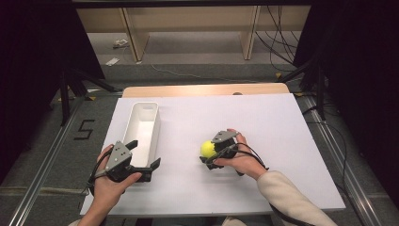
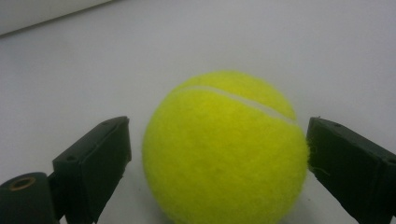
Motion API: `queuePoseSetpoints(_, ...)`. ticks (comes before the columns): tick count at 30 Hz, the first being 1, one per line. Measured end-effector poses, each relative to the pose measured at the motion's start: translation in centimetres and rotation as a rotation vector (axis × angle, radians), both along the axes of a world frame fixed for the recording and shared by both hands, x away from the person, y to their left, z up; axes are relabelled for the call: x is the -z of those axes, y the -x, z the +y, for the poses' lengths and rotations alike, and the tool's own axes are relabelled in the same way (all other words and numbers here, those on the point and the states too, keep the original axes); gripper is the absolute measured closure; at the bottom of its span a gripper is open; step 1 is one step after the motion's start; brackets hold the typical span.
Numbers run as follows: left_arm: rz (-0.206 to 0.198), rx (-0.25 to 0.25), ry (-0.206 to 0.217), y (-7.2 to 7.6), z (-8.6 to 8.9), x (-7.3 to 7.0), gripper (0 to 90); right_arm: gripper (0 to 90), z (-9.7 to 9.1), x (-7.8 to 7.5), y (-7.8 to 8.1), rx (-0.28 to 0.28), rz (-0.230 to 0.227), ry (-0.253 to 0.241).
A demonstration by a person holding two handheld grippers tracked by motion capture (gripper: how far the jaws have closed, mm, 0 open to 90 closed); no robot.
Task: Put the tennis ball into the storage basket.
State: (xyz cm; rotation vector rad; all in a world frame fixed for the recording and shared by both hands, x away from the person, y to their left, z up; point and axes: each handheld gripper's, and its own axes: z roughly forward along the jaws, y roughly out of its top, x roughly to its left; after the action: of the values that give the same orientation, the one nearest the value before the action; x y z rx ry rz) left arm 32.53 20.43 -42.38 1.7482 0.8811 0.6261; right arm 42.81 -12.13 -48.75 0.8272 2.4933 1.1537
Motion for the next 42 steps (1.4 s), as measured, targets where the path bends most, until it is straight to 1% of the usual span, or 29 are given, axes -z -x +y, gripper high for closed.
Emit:
queuePoseSetpoints(7,0.0,0.0,0.0,0.0,0.0,0.0,0.0,10.5,0.07,0.03,-0.04,0.005,0.005,-0.001)
queuePoseSetpoints(10,0.0,0.001,0.0,0.0,0.01,0.01,0.0,12.1,0.07,0.1,-0.08,0.007,0.006,0.003)
queuePoseSetpoints(12,-0.001,0.001,-0.001,0.0,0.02,0.0,0.0,15.0,0.06,0.15,-0.11,0.013,0.005,0.004)
queuePoseSetpoints(14,0.0,0.002,-0.002,0.0,0.01,0.0,0.0,15.2,0.08,0.14,-0.06,0.018,0.011,0.005)
queuePoseSetpoints(16,0.0,0.003,-0.003,0.0,0.0,0.01,0.0,15.4,0.07,0.17,-0.11,0.011,0.007,0.006)
queuePoseSetpoints(26,-0.001,0.004,-0.003,0.01,-0.01,-0.01,0.0,16.4,0.07,0.17,-0.11,0.012,0.008,0.004)
queuePoseSetpoints(28,-0.001,0.003,-0.002,0.0,0.0,-0.01,0.0,16.8,0.08,0.16,-0.05,0.017,0.015,0.005)
queuePoseSetpoints(30,-0.001,0.003,-0.001,0.0,0.01,0.0,0.0,17.5,0.1,0.18,-0.07,0.015,0.011,0.003)
queuePoseSetpoints(33,-0.001,0.003,-0.002,0.0,0.0,0.0,0.0,19.4,0.12,0.18,-0.05,0.018,0.008,0.002)
queuePoseSetpoints(36,-0.001,0.003,-0.001,0.01,0.0,-0.01,0.0,23.6,0.1,0.1,0.01,0.023,0.004,0.001)
queuePoseSetpoints(42,0.0,0.003,0.003,0.02,-0.01,-0.01,0.0,25.6,0.13,0.06,0.07,0.021,-0.001,0.005)
